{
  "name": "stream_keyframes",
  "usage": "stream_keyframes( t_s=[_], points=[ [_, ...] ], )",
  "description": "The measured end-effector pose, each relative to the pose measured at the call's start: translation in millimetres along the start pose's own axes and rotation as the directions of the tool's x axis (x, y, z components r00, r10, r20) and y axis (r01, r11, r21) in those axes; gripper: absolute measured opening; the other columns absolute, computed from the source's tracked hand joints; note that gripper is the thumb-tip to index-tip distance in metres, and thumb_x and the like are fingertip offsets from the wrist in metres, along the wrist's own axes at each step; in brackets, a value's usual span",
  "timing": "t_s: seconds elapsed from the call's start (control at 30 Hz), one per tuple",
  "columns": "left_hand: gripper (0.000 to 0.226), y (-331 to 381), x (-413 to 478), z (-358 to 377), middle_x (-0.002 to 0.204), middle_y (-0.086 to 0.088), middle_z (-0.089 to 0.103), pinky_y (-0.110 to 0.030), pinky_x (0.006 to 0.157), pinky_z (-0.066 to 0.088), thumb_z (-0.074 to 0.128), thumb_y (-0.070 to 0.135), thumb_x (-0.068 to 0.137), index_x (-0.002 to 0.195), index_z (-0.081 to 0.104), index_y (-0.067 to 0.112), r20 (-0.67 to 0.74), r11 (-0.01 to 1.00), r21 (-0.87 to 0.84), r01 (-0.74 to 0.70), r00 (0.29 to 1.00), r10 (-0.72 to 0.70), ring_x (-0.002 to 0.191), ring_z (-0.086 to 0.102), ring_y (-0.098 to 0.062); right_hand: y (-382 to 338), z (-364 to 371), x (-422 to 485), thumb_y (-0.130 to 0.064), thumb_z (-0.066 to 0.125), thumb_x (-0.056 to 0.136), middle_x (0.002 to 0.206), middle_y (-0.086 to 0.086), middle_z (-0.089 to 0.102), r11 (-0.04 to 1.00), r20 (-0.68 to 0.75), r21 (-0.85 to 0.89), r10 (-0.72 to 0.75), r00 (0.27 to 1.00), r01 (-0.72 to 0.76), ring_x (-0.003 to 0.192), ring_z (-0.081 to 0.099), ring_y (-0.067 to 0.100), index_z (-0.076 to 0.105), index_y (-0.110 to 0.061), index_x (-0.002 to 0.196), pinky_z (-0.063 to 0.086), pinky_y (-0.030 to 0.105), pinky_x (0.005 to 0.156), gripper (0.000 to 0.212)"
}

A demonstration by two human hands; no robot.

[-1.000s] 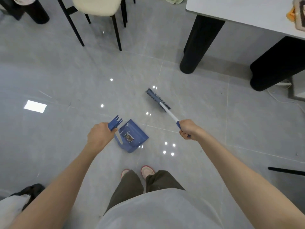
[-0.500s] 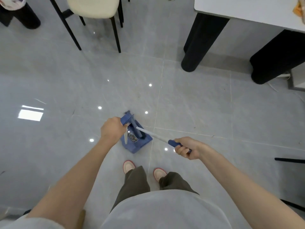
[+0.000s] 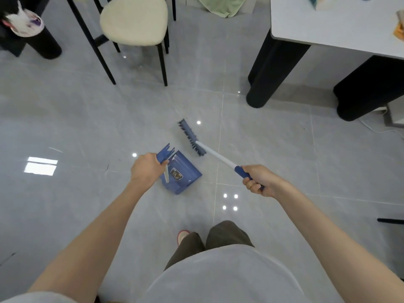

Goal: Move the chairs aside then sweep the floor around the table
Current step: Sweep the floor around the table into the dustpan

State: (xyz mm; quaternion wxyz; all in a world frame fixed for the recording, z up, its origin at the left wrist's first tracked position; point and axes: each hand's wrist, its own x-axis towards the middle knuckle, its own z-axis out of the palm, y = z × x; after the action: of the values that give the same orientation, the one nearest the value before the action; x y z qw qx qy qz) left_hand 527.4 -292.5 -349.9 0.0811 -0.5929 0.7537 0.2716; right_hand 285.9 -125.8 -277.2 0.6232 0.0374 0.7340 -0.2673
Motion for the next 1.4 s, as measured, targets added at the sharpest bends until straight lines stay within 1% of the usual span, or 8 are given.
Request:
stream_keyframes(
  t_s=[0.53, 0.7, 0.83, 0.93, 1.03, 1.13, 1.23, 1.4],
  points=[
    [0.037, 65.2, 169.4, -76.2, 0.054, 0.0, 0.046, -0.026, 0.054, 0.036, 0.06, 0.035, 0.09, 0.061, 0.047, 0.015, -0.058, 0.993, -0.115, 0.036, 0.997, -0.042, 0.061, 0.054, -0.026, -187.9, -36.2, 112.0, -0.008, 0.039, 0.095, 0.058, 0.004, 0.029, 0.997, -0.197, -0.004, -0.078, 0.977, 0.079, 0.021, 0.019, 0.007, 0.04, -0.01, 0.072, 0.015, 0.008, 0.031, 0.023],
    [0.04, 100.2, 236.5, -106.7, 0.054, 0.001, 0.047, -0.025, 0.053, 0.035, 0.057, 0.037, 0.091, 0.059, 0.044, 0.016, -0.062, 0.998, -0.057, 0.018, 0.998, -0.022, 0.059, 0.053, -0.024, -246.0, -53.2, 153.6, -0.008, 0.036, 0.098, 0.057, 0.004, 0.026, 0.995, -0.269, -0.054, -0.1, 0.958, 0.088, 0.042, 0.019, 0.014, 0.038, -0.012, 0.066, 0.014, 0.013, 0.036, 0.032],
    [0.041, 119.1, 288.9, -125.9, 0.051, 0.003, 0.046, -0.025, 0.05, 0.033, 0.057, 0.036, 0.09, 0.056, 0.044, 0.017, -0.035, 1.0, -0.021, -0.004, 0.999, 0.003, 0.056, 0.052, -0.023, -284.6, -58.1, 183.6, -0.006, 0.033, 0.098, 0.057, 0.004, 0.034, 0.979, -0.319, -0.18, -0.152, 0.935, 0.097, 0.045, 0.03, 0.016, 0.036, -0.017, 0.063, 0.024, 0.023, 0.043, 0.037],
    [0.041, 129.5, 329.9, -137.0, 0.06, -0.004, 0.057, -0.025, 0.055, 0.037, 0.054, 0.039, 0.091, 0.057, 0.044, 0.017, 0.008, 0.997, 0.04, -0.067, 0.998, 0.067, 0.061, 0.054, -0.024, -316.7, -60.5, 208.1, -0.001, 0.032, 0.095, 0.055, 0.006, 0.033, 0.985, -0.381, -0.165, -0.116, 0.917, 0.056, 0.045, 0.029, 0.016, 0.036, -0.013, 0.061, 0.022, 0.026, 0.048, 0.037],
    [0.035, 137.8, 371.4, -151.2, 0.079, -0.011, 0.068, -0.027, 0.059, 0.039, 0.055, 0.039, 0.092, 0.067, 0.051, 0.015, 0.049, 0.989, 0.101, -0.111, 0.993, 0.106, 0.067, 0.055, -0.025, -353.3, -53.2, 233.9, -0.007, 0.033, 0.099, 0.063, 0.003, 0.038, 0.985, -0.391, -0.168, -0.101, 0.915, 0.037, 0.051, 0.036, 0.016, 0.039, -0.017, 0.067, 0.034, 0.021, 0.048, 0.034],
    [0.033, 143.9, 411.6, -164.7, 0.088, -0.013, 0.069, -0.029, 0.063, 0.044, 0.056, 0.04, 0.091, 0.085, 0.064, 0.008, 0.106, 0.98, 0.139, -0.146, 0.986, 0.131, 0.081, 0.065, -0.031, -381.2, -47.3, 260.5, -0.008, 0.033, 0.101, 0.064, 0.012, 0.045, 0.997, -0.448, -0.06, 0.012, 0.894, -0.043, 0.048, 0.037, 0.018, 0.047, -0.005, 0.083, 0.027, 0.01, 0.032, 0.022],
    [0.033, 145.6, 457.2, -177.2, 0.089, -0.015, 0.07, -0.032, 0.066, 0.047, 0.057, 0.037, 0.091, 0.088, 0.064, 0.005, 0.181, 0.96, 0.163, -0.226, 0.964, 0.196, 0.083, 0.065, -0.032, -400.4, -24.4, 281.5, 0.001, 0.035, 0.098, 0.073, 0.018, 0.053, 0.991, -0.483, -0.081, 0.05, 0.874, -0.102, 0.052, 0.043, 0.022, 0.046, 0.0, 0.085, 0.026, 0.005, 0.028, 0.016],
    [0.03, 147.7, 507.3, -191.0, 0.091, -0.019, 0.069, -0.033, 0.066, 0.046, 0.058, 0.031, 0.092, 0.086, 0.063, 0.002, 0.241, 0.958, 0.111, -0.266, 0.942, 0.233, 0.083, 0.065, -0.033, -415.4, 29.0, 281.5, 0.001, 0.036, 0.095, 0.061, 0.009, 0.042, 0.976, -0.389, -0.158, 0.077, 0.918, -0.148, 0.042, 0.044, 0.015, 0.039, -0.01, 0.063, 0.031, 0.016, 0.025, 0.034]
  ],
)
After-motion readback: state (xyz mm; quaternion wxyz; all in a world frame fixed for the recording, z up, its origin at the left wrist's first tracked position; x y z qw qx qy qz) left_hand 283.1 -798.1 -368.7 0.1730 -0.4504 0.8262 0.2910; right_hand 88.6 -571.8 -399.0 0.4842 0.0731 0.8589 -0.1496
